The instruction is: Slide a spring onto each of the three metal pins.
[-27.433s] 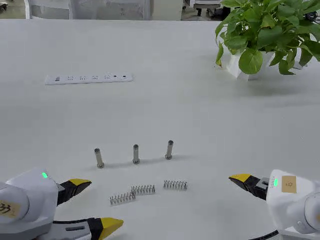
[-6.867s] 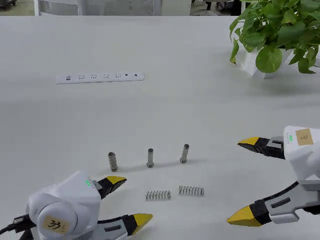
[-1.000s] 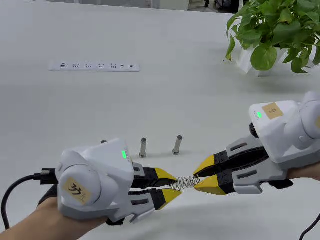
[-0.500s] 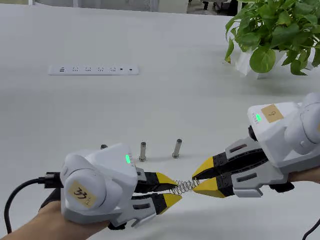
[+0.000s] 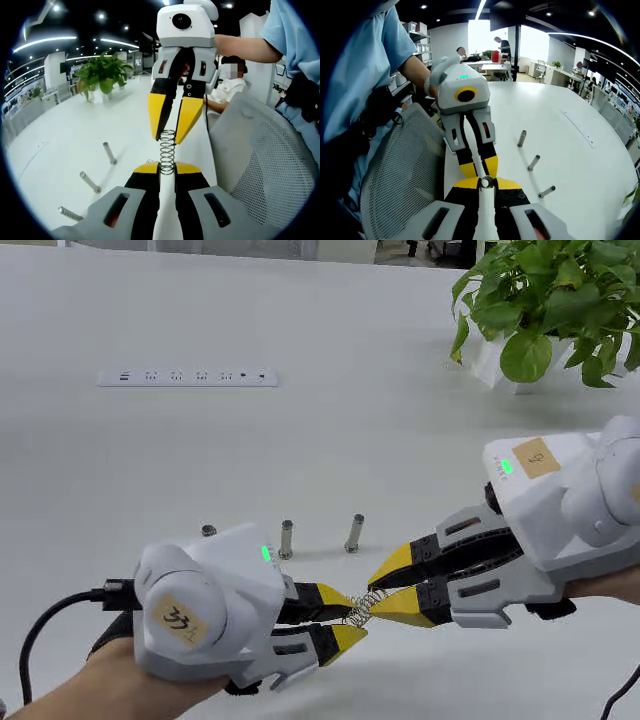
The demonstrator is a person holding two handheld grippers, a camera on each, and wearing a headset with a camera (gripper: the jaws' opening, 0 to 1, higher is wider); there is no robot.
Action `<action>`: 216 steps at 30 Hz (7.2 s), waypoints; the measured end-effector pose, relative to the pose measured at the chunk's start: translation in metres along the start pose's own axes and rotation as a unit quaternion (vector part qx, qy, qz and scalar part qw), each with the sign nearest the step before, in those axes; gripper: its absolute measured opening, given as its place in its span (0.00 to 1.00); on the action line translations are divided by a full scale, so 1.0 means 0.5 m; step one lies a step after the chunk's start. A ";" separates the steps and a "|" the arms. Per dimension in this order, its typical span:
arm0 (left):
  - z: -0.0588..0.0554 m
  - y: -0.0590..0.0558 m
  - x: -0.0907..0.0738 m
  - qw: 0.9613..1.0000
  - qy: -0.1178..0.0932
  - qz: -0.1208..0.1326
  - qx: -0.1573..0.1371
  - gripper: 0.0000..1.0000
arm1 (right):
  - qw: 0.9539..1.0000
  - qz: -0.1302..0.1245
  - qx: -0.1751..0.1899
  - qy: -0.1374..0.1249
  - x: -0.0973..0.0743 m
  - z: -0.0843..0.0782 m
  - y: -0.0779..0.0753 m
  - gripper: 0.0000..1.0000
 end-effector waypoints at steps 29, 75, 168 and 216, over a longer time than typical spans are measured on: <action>-0.018 -0.001 0.010 1.000 0.029 0.010 0.007 0.06 | 0.987 0.029 -0.102 0.121 0.016 -0.016 -0.003 0.32; -0.012 -0.010 0.017 1.000 0.013 0.015 0.002 0.07 | 0.974 0.091 -0.120 0.170 0.045 -0.020 0.010 0.08; -0.155 0.110 -0.213 0.927 -0.036 0.327 -0.178 0.98 | 0.937 0.096 -0.269 0.203 0.156 0.088 -0.168 0.08; -0.163 0.104 -0.203 0.932 -0.031 0.310 -0.185 0.93 | 0.912 0.114 -0.297 0.257 0.212 0.072 -0.213 0.08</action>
Point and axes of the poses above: the centre of the closed fingertips' face, and the gripper's own axes: x roughly forward along the fingers, y roughly to its left, z roughly out of its top, the point moved 4 cm from there along -x, roughly backward along the fingers, and after that the axes turned 7 degrees about -z, right-handed, at the moved point
